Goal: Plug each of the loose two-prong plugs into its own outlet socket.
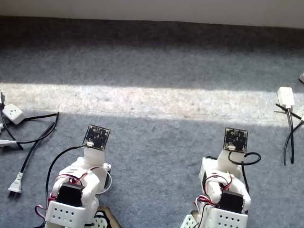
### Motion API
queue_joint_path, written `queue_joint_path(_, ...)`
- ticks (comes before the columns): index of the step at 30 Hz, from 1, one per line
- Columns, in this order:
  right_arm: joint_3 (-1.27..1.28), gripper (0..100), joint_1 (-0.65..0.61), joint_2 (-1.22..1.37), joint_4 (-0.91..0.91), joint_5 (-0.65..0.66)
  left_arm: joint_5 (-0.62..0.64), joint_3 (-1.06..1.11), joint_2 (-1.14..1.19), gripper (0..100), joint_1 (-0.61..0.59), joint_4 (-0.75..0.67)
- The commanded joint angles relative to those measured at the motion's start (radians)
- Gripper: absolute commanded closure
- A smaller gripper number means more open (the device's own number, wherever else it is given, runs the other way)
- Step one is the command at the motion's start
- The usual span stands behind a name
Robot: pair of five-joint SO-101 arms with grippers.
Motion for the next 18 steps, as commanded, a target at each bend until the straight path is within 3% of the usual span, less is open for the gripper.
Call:
queue_joint_path(1,0.134,98.0,0.035,-0.005,-0.091,0.009,-0.006,0.021,-0.004,97,-0.001,0.002)
queue_joint_path(5,0.134,94.1,0.208,-0.005,-0.288,0.055,-0.006,0.021,-0.004,97,-0.001,0.002)
queue_joint_path(7,0.128,85.1,0.300,-0.005,-0.372,0.123,-0.006,0.021,-0.004,97,-0.001,0.002)
queue_joint_path(10,0.031,74.1,0.390,0.004,-0.403,0.060,-0.006,0.021,-0.004,97,-0.001,0.002)
queue_joint_path(18,-0.325,73.5,0.550,0.012,-0.404,0.051,-0.006,0.021,-0.004,97,-0.001,0.002)
